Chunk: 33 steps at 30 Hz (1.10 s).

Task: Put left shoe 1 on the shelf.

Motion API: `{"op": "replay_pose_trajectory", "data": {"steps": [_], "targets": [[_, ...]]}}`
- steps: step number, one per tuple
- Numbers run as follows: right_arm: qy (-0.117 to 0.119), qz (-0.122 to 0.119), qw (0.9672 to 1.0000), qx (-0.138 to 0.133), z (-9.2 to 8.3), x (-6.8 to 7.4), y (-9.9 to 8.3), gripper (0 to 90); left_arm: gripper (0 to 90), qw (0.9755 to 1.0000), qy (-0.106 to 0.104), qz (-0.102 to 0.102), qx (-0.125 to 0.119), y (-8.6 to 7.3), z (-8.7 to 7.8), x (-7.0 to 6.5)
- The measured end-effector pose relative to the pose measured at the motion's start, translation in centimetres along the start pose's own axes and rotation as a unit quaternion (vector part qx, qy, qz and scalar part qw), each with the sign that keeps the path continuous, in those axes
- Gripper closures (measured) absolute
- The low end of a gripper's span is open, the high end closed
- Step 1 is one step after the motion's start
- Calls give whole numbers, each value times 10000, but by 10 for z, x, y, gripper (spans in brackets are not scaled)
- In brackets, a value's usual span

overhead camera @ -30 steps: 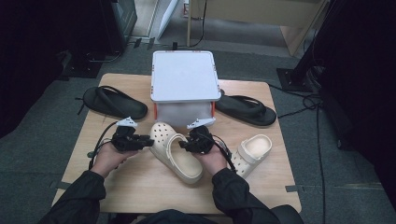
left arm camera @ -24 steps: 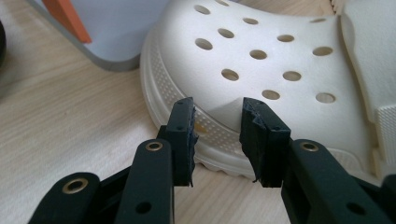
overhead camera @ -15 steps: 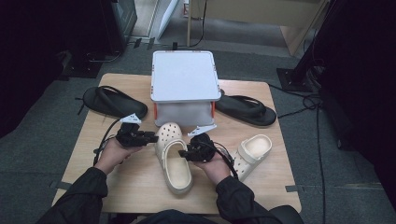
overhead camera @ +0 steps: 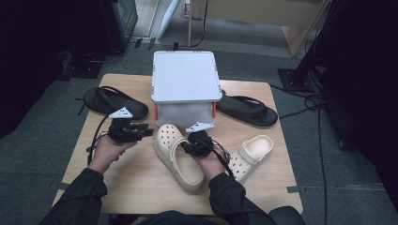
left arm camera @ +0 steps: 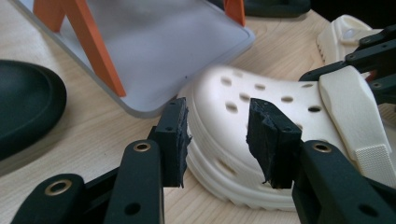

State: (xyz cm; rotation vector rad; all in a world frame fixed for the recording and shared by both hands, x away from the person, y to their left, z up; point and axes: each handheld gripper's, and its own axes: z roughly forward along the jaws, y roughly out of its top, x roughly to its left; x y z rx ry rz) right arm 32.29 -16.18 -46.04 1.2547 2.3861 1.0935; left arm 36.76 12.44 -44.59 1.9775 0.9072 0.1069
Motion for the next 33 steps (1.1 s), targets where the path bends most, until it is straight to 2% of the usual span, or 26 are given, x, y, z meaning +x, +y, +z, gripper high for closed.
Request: {"op": "replay_pose_trajectory", "data": {"steps": [2,8,13,19,24,30,33], "targets": [[41,92,9999,-4,-1,-4,2,740,584,9999,-5,25,-123,2,-5,-2],[32,235,9995,-202,-9,-8,11,759,585,9999,54,49,-132,5,-9,-2],[-217,175,9991,-320,-13,-14,26,758,585,9999,30,87,-115,7,-11,-2],[-588,354,9970,-359,4,-26,41,758,586,9998,25,155,-119,9,-13,-3],[-712,498,9954,-416,14,-31,47,755,585,9997,19,207,-112,8,-14,-3],[-846,645,9933,-444,32,-35,52,750,587,9998,-68,136,-96,10,-16,-2],[-890,666,9925,-500,36,-33,51,737,590,9997,-41,215,-62,12,-16,-2]]}}
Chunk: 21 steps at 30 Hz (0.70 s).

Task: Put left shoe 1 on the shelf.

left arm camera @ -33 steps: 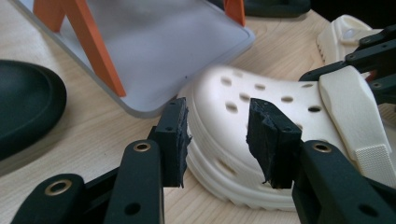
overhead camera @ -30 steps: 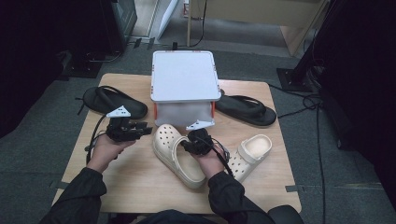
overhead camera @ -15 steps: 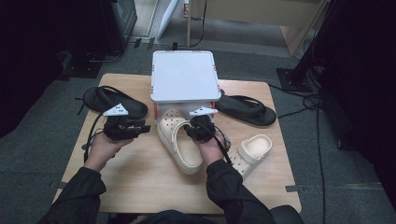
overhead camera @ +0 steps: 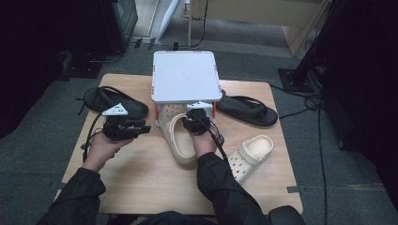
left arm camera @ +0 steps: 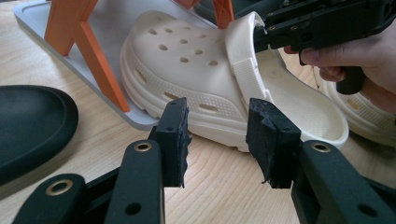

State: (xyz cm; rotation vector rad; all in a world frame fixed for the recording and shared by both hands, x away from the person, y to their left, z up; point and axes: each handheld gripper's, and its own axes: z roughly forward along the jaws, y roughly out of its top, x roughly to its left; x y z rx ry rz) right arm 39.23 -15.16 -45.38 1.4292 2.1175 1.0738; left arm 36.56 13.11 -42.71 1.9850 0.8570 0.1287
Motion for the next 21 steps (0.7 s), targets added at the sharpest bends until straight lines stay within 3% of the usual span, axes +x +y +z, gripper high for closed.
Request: {"op": "replay_pose_trajectory", "data": {"steps": [3,4,5,7,11,14,16,21], "targets": [[50,0,10000,50,0,1,-1,707,593,10000,36,18,46,3,0,-2],[193,79,9998,69,-1,0,-3,631,589,10000,41,66,2,4,-1,-5],[193,79,9998,69,-1,0,-3,631,586,10000,41,66,2,4,-1,-5],[461,148,9986,195,-4,-3,-4,586,578,9999,47,161,-27,5,-2,-8],[538,-52,9984,159,-17,-6,-7,557,577,9998,29,171,16,12,-2,-8],[752,-138,9971,43,-31,-12,-9,523,586,9999,-2,114,-14,18,-2,-8],[958,-442,9943,-138,-46,-15,-15,516,585,9998,-157,75,-18,24,-2,-10],[1194,-504,9915,-84,-62,-16,-26,553,597,9996,-183,221,-32,44,-2,-17]]}}
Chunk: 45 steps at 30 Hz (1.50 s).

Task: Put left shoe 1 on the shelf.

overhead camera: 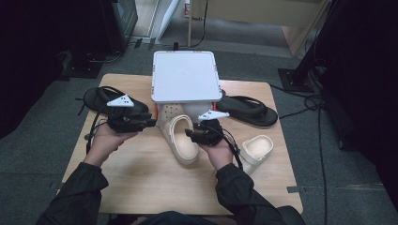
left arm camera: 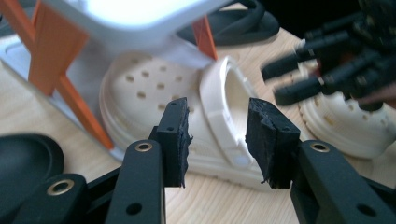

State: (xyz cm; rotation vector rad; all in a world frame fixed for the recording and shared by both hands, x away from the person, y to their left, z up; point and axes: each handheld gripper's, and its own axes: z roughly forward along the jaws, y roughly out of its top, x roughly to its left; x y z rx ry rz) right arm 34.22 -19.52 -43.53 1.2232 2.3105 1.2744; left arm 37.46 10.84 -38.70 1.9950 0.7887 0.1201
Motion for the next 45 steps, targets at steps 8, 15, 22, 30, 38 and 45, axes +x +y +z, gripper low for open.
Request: {"op": "replay_pose_trajectory", "data": {"steps": [8,15,22,30,38,45], "targets": [[445,-111,9989,136,-23,18,-31,693,635,9998,114,-64,-115,38,2,9],[300,-150,9990,289,-29,26,-48,694,636,9998,160,-16,-115,57,13,18],[-20,-95,9991,414,-34,31,-59,580,638,9998,164,47,-55,60,24,26],[-97,15,9974,712,-25,30,-67,472,638,9999,103,12,-72,58,28,34],[-32,185,9973,716,-21,35,-67,477,644,9998,157,62,-122,56,27,36],[126,95,9975,682,-17,45,-68,511,653,9998,153,46,-141,56,28,36]]}}
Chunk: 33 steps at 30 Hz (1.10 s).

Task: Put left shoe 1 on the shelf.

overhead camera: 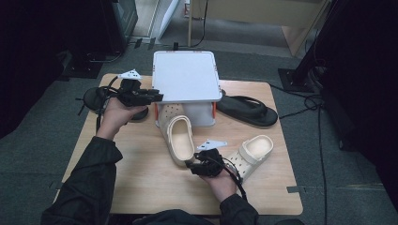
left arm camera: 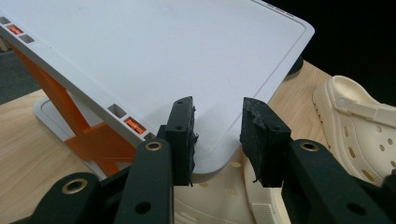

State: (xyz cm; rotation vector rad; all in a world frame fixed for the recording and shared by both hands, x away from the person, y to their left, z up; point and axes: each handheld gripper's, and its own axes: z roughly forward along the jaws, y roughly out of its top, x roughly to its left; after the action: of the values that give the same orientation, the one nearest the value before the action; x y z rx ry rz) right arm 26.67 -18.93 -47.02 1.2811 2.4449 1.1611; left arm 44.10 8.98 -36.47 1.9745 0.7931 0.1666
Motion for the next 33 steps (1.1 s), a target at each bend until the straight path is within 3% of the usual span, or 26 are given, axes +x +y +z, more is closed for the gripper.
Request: {"op": "replay_pose_trajectory", "data": {"steps": [6,13,15,17,22,27,33], "targets": [[110,-139,9997,-154,9,14,1,534,657,10000,-45,-26,-18,0,0,1],[193,-201,9992,-291,15,20,-3,561,658,10000,-58,-35,-56,-1,1,2],[282,-102,9990,-324,14,20,-5,634,660,10000,-54,-39,-58,-1,1,2],[319,-98,9990,-295,15,22,-7,671,664,10000,-46,-39,-57,-1,1,2],[400,-375,9983,-194,27,28,-13,747,680,10000,-8,-5,-29,-1,0,2],[531,-388,9978,-10,36,30,-14,766,699,10000,0,-13,-56,-2,0,2],[442,-497,9978,-22,39,27,-14,790,705,10000,-4,-15,-66,-2,0,2]]}}
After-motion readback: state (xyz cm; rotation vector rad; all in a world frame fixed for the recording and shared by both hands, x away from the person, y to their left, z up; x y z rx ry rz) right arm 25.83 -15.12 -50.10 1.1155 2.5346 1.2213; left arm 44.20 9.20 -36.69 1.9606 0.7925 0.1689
